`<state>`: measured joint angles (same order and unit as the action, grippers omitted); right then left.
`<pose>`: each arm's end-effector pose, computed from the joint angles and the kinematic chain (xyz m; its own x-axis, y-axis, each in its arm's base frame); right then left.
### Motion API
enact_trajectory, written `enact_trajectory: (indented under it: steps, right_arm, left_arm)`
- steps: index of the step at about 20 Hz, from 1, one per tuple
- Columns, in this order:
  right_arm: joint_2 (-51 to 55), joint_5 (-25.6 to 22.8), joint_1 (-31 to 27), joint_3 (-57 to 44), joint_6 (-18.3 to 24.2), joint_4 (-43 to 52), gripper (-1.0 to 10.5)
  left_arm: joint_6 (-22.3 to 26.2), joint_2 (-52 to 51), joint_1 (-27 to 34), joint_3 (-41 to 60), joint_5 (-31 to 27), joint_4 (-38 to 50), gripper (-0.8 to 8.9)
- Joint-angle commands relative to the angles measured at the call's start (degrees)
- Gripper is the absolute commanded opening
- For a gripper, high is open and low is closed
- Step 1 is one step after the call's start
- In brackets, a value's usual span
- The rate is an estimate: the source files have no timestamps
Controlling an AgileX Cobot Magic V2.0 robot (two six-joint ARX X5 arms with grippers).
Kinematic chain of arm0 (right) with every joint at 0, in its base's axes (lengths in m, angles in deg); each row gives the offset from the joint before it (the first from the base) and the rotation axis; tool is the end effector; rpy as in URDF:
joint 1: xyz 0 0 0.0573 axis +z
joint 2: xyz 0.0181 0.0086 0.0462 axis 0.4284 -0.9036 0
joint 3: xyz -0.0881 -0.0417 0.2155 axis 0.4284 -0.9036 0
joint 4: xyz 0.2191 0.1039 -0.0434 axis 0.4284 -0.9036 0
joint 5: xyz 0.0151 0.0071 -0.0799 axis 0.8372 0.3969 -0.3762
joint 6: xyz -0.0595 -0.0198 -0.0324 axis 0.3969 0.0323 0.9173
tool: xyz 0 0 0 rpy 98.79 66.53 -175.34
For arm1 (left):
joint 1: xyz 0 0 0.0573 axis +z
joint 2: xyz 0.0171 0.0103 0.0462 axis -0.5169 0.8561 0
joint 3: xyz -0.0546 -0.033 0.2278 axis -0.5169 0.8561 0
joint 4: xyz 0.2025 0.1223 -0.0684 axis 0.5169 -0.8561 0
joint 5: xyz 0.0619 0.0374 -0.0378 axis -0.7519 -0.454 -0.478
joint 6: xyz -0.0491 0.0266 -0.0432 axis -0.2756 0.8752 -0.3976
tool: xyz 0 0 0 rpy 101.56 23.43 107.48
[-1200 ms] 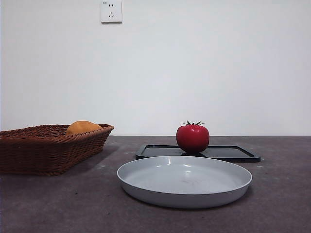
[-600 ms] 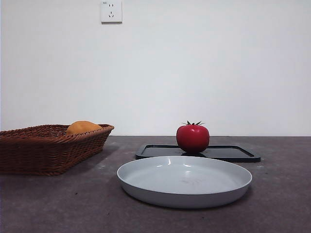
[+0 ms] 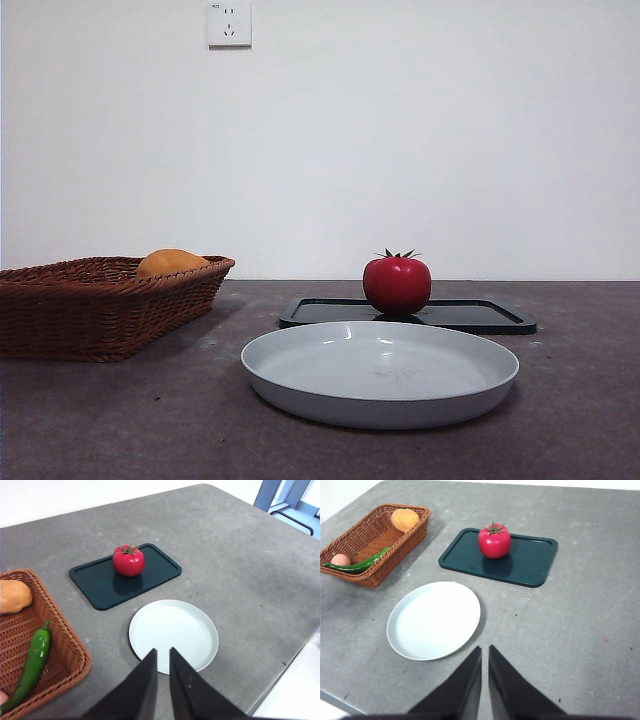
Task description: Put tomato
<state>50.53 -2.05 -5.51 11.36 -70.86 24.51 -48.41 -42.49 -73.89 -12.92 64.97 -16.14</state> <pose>0.0485 0.0236 0.3061 0.8070 0.4035 -0.4313 -0.3599 0.9150 0.1826 0.0886 -0.0844 0.3383 0.6571 -0.6527 -0.3772 0.6716 0.7341 -0.1004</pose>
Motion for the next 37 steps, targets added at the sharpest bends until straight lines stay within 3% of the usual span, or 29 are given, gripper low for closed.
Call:
enact_trajectory:
  steps: [1,5,6,9,13,18,23,29,37]
  right_arm:
    - [-0.07,-0.04,0.31,0.48,0.02,0.77,0.1]
    - [-0.07,-0.04,0.31,0.48,0.02,0.77,0.1]
    - [-0.07,-0.04,0.31,0.48,0.02,0.77,0.1]
    - [-0.07,-0.04,0.31,0.48,0.02,0.77,0.1]
    - [-0.07,-0.04,0.31,0.48,0.02,0.77,0.1]
    - [-0.07,-0.02,0.31,0.48,0.02,0.77,0.1]
    - [-0.07,-0.02,0.31,0.48,0.02,0.77,0.1]
    - [-0.07,-0.04,0.31,0.48,0.02,0.77,0.1]
    - [-0.07,-0.04,0.31,0.48,0.02,0.74,0.1]
  left_arm:
    - [0.07,0.26,-0.37,-0.44,0.26,0.68,0.33]
    - [0.24,0.24,-0.15,-0.44,0.26,0.61,0.33]
    - [2.4,0.09,1.07,-0.42,0.26,0.76,0.33]
    - [11.32,-0.52,11.41,4.96,0.7,8.96,0.33]
    - [11.3,-6.14,28.06,23.1,0.63,30.16,0.33]
    - [7.23,-15.39,40.09,41.9,0.5,41.64,0.33]
    - [3.91,-26.49,42.38,53.22,0.48,44.33,0.33]
    - [-0.28,-31.69,42.38,56.39,-1.9,43.17,0.33]
    - [1.77,-31.69,42.36,56.39,-3.3,36.22,0.33]
